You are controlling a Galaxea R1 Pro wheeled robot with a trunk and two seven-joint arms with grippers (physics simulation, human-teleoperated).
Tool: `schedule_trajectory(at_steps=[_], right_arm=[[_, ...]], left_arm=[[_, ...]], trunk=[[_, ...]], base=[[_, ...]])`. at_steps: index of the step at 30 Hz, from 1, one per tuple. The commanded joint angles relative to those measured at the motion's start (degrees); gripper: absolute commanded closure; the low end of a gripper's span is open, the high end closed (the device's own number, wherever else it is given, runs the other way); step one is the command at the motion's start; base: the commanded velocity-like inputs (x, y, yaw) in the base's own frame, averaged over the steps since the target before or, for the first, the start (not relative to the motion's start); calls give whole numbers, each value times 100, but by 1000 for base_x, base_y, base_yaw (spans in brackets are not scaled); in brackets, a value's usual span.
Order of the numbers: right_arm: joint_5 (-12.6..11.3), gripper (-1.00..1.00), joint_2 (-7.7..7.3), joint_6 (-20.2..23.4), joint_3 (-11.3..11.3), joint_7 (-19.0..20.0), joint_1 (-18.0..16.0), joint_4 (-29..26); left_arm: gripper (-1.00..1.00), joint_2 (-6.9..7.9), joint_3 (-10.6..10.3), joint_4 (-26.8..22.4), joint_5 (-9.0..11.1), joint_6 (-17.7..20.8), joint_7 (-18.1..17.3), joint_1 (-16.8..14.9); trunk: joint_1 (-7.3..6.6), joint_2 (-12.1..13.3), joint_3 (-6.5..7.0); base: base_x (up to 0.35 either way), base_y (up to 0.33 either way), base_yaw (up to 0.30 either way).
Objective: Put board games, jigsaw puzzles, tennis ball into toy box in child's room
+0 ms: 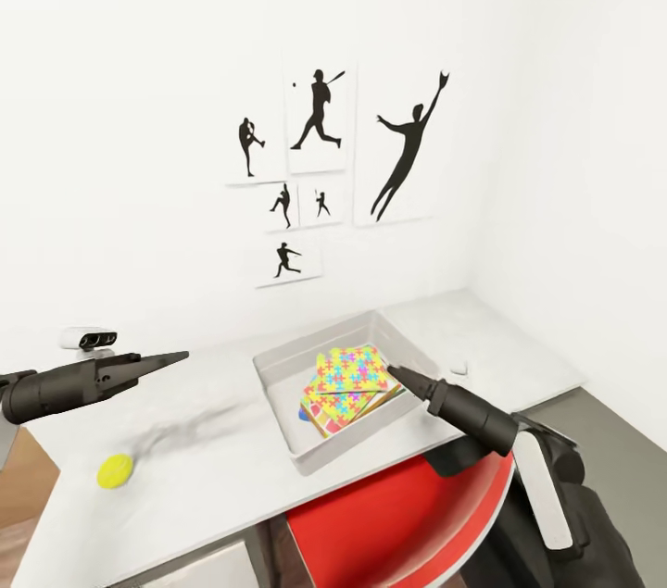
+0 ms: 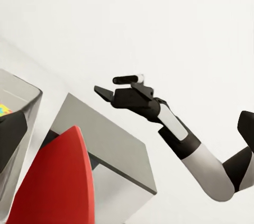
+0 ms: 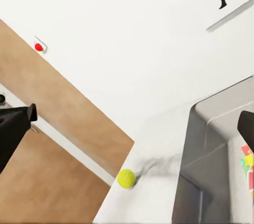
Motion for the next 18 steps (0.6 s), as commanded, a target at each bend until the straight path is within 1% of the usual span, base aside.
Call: schedule_trajectory(at_steps=[1, 7, 11, 18], right_arm=[[-12, -100, -9, 26, -3, 7, -1, 6], [19, -100, -29, -8, 20, -4, 11, 31], [30, -100, 9, -39, 39, -23, 12, 42], [36, -100, 29, -55, 46, -29, 13, 48]], left_arm=[[-100, 0, -3, 0, -5, 59, -23, -6], [-100, 1, 1, 0, -5, 53, -23, -6], [-100, 4, 7, 0, -5, 52, -23, -5], [-100, 3, 9, 0, -5, 51, -23, -2]], trunk=[[4, -12, -3], [4, -12, 54], [4, -12, 91], [4, -12, 154]], base=[[-11, 8, 116], [-4, 3, 121], [-12, 1, 124], [-133, 33, 123]])
